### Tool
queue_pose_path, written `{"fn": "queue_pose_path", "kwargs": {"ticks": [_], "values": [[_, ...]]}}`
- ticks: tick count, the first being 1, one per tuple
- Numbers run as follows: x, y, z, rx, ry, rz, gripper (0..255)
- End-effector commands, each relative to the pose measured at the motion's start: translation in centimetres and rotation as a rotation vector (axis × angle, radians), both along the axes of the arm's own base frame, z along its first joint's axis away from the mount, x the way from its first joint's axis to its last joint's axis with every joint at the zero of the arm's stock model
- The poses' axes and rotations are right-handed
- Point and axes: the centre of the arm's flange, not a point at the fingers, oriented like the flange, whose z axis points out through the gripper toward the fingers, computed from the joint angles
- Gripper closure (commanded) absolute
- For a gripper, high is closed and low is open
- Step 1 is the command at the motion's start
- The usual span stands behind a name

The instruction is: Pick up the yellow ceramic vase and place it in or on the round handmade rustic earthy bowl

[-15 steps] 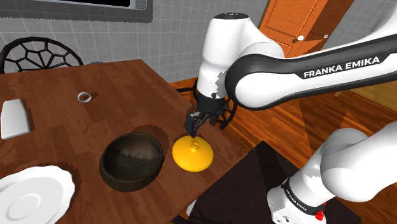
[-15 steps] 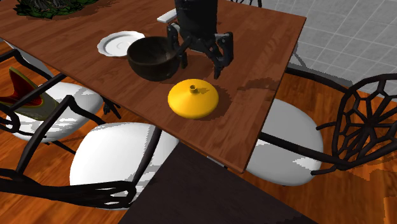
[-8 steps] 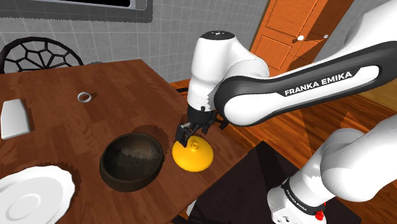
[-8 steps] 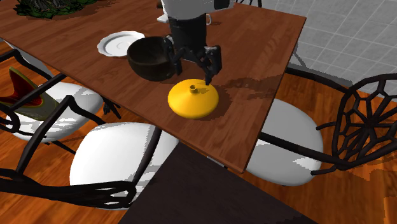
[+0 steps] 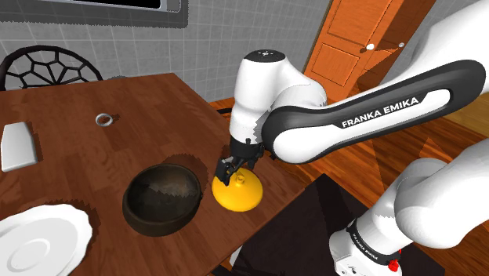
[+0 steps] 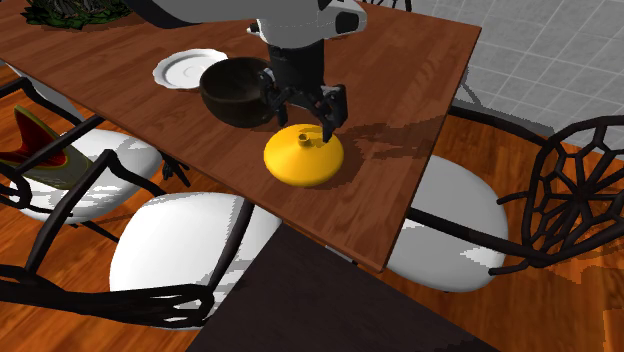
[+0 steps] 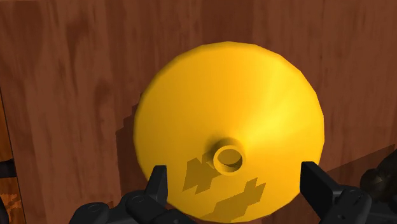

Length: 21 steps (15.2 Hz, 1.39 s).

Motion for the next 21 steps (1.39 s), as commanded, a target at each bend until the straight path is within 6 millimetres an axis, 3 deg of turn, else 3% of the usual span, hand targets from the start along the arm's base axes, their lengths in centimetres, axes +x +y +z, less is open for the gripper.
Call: {"fn": "queue_pose_path", "kwargs": {"ticks": [1,2,3,12,21], "values": [[0.0,0.0,0.0,0.000,0.000,0.000,0],[0.0,0.0,0.0,0.000,0.000,0.000,0],[0.0,0.0,0.0,0.000,0.000,0.000,255],[0.0,0.0,0.0,0.000,0.000,0.000,255],[0.0,0.0,4.7,0.000,0.000,0.000,255]]}}
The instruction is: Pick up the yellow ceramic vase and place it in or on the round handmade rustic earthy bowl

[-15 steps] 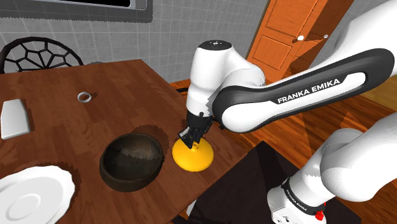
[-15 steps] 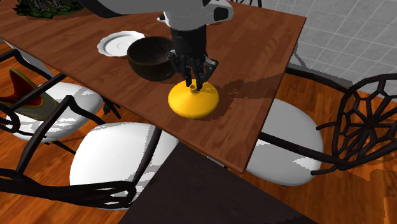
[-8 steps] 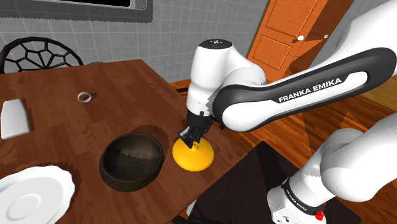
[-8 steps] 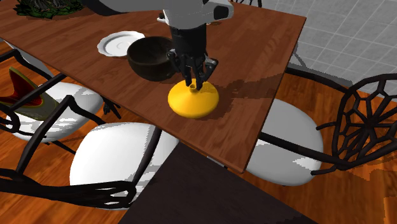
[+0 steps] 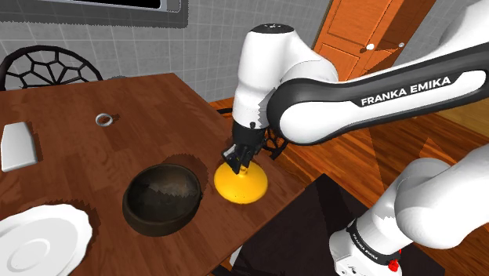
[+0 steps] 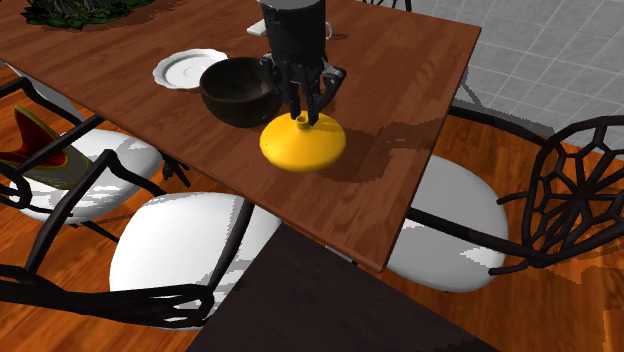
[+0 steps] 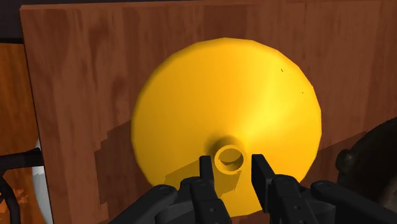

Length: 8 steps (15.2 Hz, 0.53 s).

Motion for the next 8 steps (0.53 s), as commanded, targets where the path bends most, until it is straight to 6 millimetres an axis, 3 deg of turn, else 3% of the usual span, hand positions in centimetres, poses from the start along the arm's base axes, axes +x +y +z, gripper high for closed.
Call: {"fn": "queue_pose_path", "kwargs": {"ticks": [1,8], "values": [[0.0,0.0,1.1,0.000,0.000,0.000,255],[0.0,0.0,4.8,0.000,0.000,0.000,255]]}}
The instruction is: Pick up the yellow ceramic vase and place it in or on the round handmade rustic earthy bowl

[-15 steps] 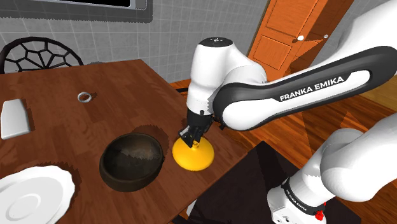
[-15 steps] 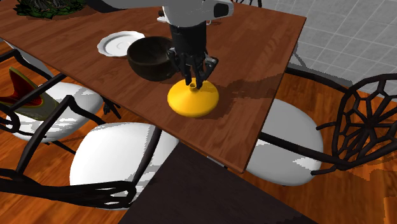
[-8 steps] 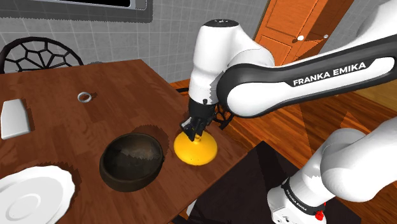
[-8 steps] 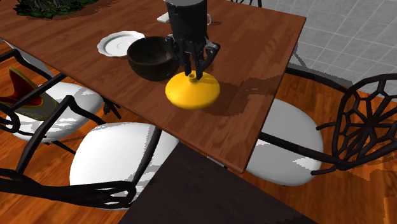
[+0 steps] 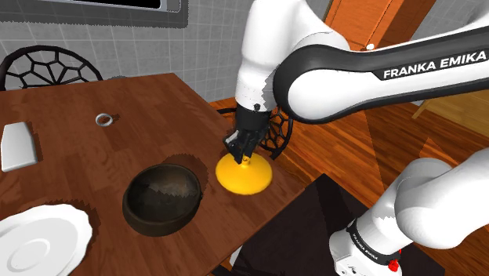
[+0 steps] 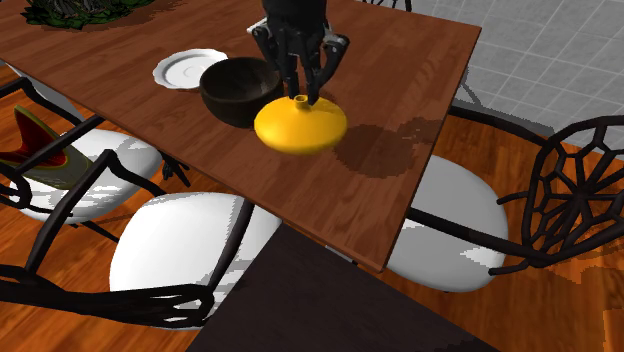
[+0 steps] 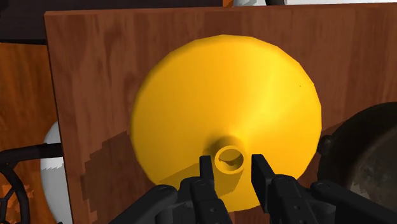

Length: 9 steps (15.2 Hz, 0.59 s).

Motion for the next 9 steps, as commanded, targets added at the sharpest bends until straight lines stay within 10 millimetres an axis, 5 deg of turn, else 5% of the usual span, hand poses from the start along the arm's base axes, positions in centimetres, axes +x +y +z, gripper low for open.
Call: {"fn": "queue_pose_path", "kwargs": {"ticks": [1,9], "values": [[-0.1,-0.1,1.2,0.000,0.000,0.000,255],[-0.1,-0.1,5.5,0.000,0.000,0.000,255]]}}
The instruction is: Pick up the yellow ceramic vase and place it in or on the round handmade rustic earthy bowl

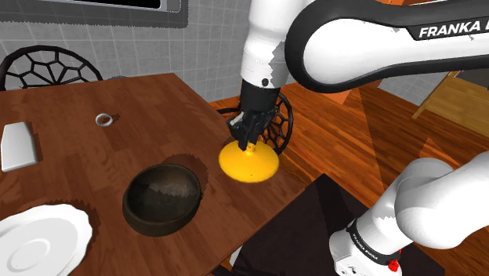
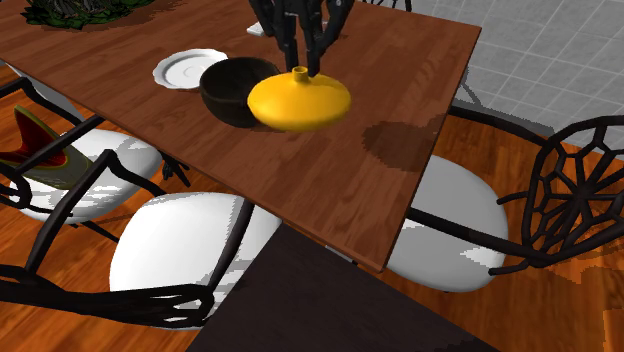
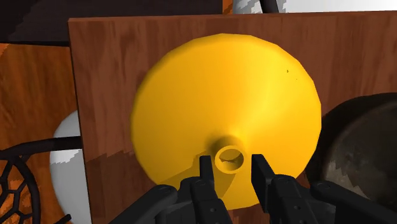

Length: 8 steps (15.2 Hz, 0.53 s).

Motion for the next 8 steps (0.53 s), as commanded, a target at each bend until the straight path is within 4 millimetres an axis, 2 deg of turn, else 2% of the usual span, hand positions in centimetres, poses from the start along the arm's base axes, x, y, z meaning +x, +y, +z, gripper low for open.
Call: {"fn": "queue_pose_path", "kwargs": {"ticks": [1,7,8], "values": [[0.1,0.1,1.1,0.000,0.000,0.000,255],[0.1,0.1,4.0,0.000,0.000,0.000,255],[0.4,1.3,4.3,0.000,0.000,0.000,255]]}}
